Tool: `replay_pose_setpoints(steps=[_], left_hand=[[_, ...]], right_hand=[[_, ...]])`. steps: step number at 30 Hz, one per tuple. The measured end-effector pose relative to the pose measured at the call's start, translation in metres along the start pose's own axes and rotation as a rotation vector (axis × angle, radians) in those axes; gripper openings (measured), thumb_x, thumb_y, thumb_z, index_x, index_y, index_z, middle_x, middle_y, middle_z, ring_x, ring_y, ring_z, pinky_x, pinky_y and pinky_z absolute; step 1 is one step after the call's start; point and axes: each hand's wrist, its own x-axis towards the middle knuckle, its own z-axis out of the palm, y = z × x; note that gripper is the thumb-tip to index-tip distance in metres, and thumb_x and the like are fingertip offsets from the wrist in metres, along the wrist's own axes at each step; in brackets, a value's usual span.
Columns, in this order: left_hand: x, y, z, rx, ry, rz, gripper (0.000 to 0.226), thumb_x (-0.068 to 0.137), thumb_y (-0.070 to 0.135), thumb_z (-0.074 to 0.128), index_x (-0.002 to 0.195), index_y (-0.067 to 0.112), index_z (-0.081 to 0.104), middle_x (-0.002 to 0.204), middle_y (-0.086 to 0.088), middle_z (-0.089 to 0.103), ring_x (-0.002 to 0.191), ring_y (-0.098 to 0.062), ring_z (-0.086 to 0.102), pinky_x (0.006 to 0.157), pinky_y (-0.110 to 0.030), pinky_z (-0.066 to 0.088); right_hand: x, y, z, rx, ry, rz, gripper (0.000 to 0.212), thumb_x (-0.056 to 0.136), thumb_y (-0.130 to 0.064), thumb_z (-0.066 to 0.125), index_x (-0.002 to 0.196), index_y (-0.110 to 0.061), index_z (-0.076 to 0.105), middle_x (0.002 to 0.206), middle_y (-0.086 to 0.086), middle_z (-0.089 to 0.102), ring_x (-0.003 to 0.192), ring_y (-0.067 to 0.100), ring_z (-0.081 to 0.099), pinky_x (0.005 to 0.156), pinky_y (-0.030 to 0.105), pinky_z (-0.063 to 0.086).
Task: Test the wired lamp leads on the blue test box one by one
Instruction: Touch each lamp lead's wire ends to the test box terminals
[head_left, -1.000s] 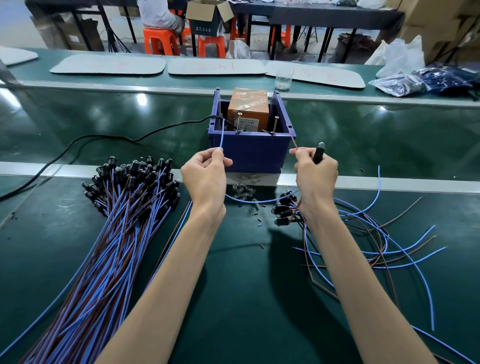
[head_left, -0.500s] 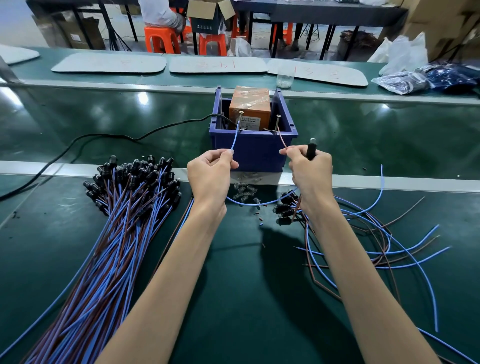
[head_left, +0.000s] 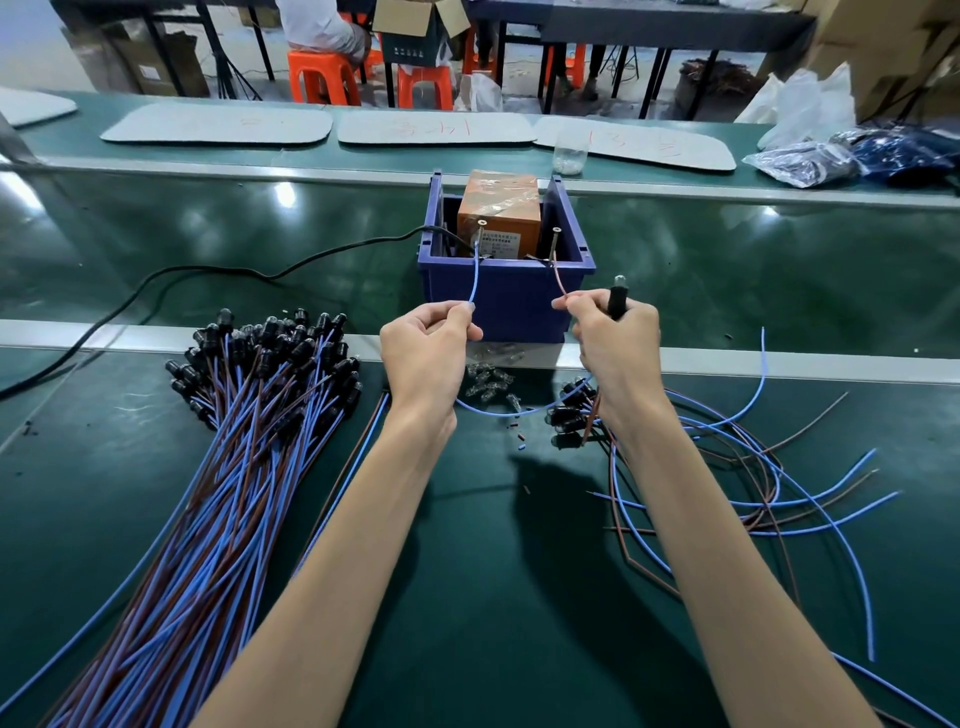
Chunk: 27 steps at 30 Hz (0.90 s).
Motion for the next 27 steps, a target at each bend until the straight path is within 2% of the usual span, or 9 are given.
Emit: replay_pose_setpoints(steps=[10,13,17,21,27], left_hand=[[-0.009,0.000,0.003,-0.012,-0.014,0.015,0.015,0.091,0.011,0.062,0.076,0.014,0.066,0.043,0.014,0.056,0.033,0.000,0.039,0.045,-0.006,0.033],[-0.008,0.000,0.002,-0.060,0.050,0.051,0.014,0.092,0.013,0.060,0.079,0.016,0.064,0.046,0.012,0.059,0.035,0.000,0.036,0.046,-0.010,0.034],[0.002,0.002,0.001,-0.043,0.164,0.051,0.014,0.093,0.016,0.058,0.080,0.018,0.063,0.049,0.012,0.064,0.045,-0.003,0.045,0.066,-0.025,0.042],[0.014,0.002,0.000,0.071,0.092,0.005,0.017,0.092,0.015,0.055,0.080,0.018,0.067,0.049,0.012,0.064,0.053,-0.007,0.043,0.075,-0.029,0.039],[0.021,0.003,-0.003,0.194,0.009,0.027,0.025,0.089,0.015,0.056,0.068,0.025,0.067,0.046,0.013,0.061,0.054,-0.007,0.042,0.070,-0.027,0.035]], right_hand=[[-0.004,0.001,0.000,-0.008,-0.010,-0.019,0.023,0.085,-0.016,0.058,0.068,-0.021,0.072,0.041,-0.015,0.037,0.045,0.009,0.028,0.048,0.023,0.025],[-0.004,0.001,0.001,0.039,0.087,-0.024,0.024,0.085,-0.015,0.056,0.067,-0.023,0.070,0.041,-0.015,0.039,0.045,0.008,0.030,0.049,0.022,0.026],[0.006,-0.001,-0.003,0.050,0.193,0.020,0.026,0.086,-0.014,0.054,0.066,-0.023,0.068,0.047,-0.010,0.044,0.048,0.011,0.034,0.049,0.024,0.027],[0.012,-0.003,-0.003,-0.038,0.107,0.050,0.025,0.085,-0.015,0.057,0.064,-0.022,0.068,0.049,-0.009,0.043,0.049,0.010,0.032,0.049,0.023,0.026],[0.011,-0.008,-0.002,-0.116,-0.021,0.045,0.024,0.084,-0.016,0.060,0.063,-0.022,0.070,0.040,-0.014,0.040,0.044,0.007,0.030,0.048,0.020,0.026]])
